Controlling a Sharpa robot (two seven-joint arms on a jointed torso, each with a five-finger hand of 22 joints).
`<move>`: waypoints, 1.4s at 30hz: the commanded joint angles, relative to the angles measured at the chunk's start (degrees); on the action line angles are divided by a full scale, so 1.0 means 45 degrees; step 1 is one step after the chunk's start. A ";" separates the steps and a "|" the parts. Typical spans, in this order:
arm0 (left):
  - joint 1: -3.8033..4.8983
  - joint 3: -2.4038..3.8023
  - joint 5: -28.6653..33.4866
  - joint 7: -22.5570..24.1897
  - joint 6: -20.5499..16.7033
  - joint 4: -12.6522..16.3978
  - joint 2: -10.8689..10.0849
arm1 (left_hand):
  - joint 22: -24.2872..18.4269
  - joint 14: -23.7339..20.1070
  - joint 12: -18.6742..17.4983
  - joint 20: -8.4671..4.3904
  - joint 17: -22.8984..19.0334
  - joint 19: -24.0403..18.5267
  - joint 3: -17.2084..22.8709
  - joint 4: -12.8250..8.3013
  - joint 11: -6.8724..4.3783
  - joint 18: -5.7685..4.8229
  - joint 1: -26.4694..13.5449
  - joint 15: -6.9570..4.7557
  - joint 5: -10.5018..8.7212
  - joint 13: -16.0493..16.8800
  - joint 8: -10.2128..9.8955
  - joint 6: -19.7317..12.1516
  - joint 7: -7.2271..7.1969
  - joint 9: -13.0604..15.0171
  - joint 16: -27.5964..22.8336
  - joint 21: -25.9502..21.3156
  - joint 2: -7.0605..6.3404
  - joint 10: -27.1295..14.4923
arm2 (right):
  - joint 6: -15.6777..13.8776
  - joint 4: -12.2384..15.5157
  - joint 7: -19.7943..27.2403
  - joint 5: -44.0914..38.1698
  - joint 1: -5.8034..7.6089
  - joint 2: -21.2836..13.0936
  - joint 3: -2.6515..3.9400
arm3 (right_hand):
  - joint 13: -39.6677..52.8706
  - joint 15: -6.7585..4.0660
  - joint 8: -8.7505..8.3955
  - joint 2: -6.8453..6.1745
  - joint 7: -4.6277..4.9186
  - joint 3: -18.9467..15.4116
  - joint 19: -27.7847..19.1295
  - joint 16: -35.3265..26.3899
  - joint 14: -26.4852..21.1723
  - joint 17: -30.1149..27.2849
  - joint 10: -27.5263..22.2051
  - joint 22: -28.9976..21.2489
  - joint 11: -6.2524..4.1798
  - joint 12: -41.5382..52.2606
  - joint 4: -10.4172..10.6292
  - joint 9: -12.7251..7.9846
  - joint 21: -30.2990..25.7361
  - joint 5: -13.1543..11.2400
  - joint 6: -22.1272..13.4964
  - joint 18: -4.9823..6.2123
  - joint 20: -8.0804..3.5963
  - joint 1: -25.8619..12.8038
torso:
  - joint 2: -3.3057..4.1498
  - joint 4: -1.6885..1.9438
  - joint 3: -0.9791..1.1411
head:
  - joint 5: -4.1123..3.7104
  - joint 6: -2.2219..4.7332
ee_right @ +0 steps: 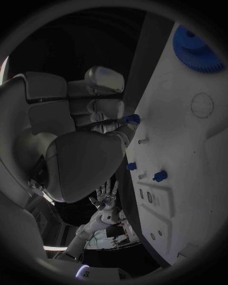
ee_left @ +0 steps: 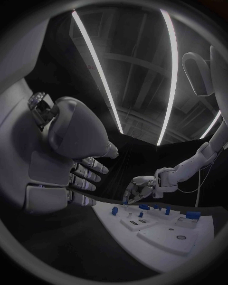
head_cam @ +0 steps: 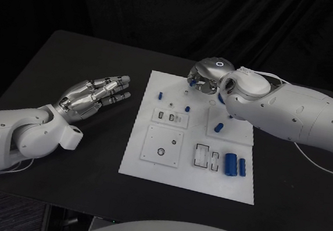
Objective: Assemble the parts on the task board
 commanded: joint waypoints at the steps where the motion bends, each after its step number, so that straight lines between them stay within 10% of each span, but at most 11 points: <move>1: 0.0008 0.0009 0.0009 0.1972 0.0199 -0.0001 0.0035 | 0.0000 0.0024 0.0022 0.0006 0.0005 0.0023 0.0071 0.0004 0.0008 0.0234 0.0114 0.0030 0.0058 0.0002 0.0020 0.0013 0.0047 -0.0004 0.0027 0.0058 0.0006 0.0035 | 0.0337 0.0018 -0.0222 -0.0050 -0.0069 0.0004 -0.0019 | -0.0019 -0.0047 -0.0110 -0.0056 0.0005 -0.0007 -0.0094 -0.0076 -0.0087 -0.0046 -0.0114 -0.0021 0.0024 -0.0092 0.0036 -0.0011 -0.0068 -0.0066 -0.0153 -0.0065 0.0040 -0.0084 | -0.0004 0.0014 -0.0005 | -0.0020 -0.0025; 12: 0.0006 0.0009 0.0009 0.1896 0.0209 0.0025 0.0037 | -0.0003 0.0010 0.0000 0.0010 0.0001 0.0016 0.0092 -0.0002 0.0008 0.0232 0.0114 0.0034 0.0064 -0.0004 0.0007 -0.0028 0.0057 -0.0010 0.0022 0.0053 0.0011 0.0008 | 0.0769 -0.0201 -0.0541 -0.0050 -0.0070 0.0152 -0.0019 | -0.0348 0.0156 -0.1397 -0.0340 -0.0511 0.0056 -0.0724 -0.0802 -0.0730 -0.0979 -0.2424 -0.0631 0.0269 -0.1253 0.0145 -0.0649 -0.0943 -0.0281 -0.1983 0.0120 0.0231 -0.0175 | -0.0006 0.0008 -0.0014 | -0.0034 -0.0025; 28: 0.0002 0.0009 0.0009 0.1867 0.0213 0.0005 -0.0004 | -0.0002 0.0016 0.0016 0.0015 0.0003 0.0018 0.0114 -0.0007 0.0015 0.0232 0.0115 0.0039 0.0070 -0.0001 0.0009 -0.0011 0.0063 -0.0008 0.0024 0.0054 0.0019 0.0018 | -0.0440 0.0025 -0.0214 -0.0050 -0.0042 -0.0235 -0.0015 | -0.0268 0.0172 -0.1412 -0.0219 -0.0745 -0.0129 -0.1002 -0.1076 -0.1028 -0.1305 -0.3099 -0.0861 0.0259 -0.1312 -0.0005 -0.0974 -0.1394 -0.0202 -0.2446 0.0202 0.0257 -0.0076 | -0.0012 0.0013 -0.0008 | 0.0004 0.0016; 40: -0.0011 0.0008 0.0009 0.2015 0.0116 0.0078 0.0035 | 0.0002 0.0034 0.0044 0.0037 0.0007 0.0034 0.0212 -0.0066 0.0045 0.0233 0.0151 0.0061 0.0174 0.0008 0.0029 0.0047 0.0066 0.0002 0.0031 0.0063 0.0013 0.0042 | 0.0102 0.3279 -0.0608 0.2069 0.0784 -0.3635 -0.0026 | 0.2314 -0.0068 -0.1300 -0.0136 0.0096 -0.0271 -0.2308 -0.3334 -0.1693 -0.3438 -0.0471 -0.2713 -0.0186 0.3038 0.0036 -0.1398 -0.4039 0.0097 -0.1647 0.0692 0.0053 -0.0152 | -0.0044 -0.0042 0.0001 | -0.0222 0.0341; 42: -0.0012 0.0008 0.0008 0.2039 0.0087 0.0108 0.0025 | -0.0007 0.0041 0.0046 0.0039 0.0009 0.0006 0.0234 -0.0079 0.0053 0.0231 0.0158 0.0068 0.0193 0.0008 0.0034 0.0062 0.0070 0.0004 0.0034 0.0042 0.0013 0.0044 | 0.0207 0.3714 -0.0616 0.2492 0.0843 -0.4250 -0.0038 | 0.4812 -0.0236 -0.1327 -0.0098 0.0032 -0.0432 -0.2046 -0.3642 -0.1484 -0.3533 -0.2185 -0.2804 -0.0240 0.5757 0.0177 -0.1600 -0.4392 0.0120 -0.1518 0.0755 -0.0096 -0.0262 | -0.0060 -0.0043 -0.0005 | -0.0220 0.0397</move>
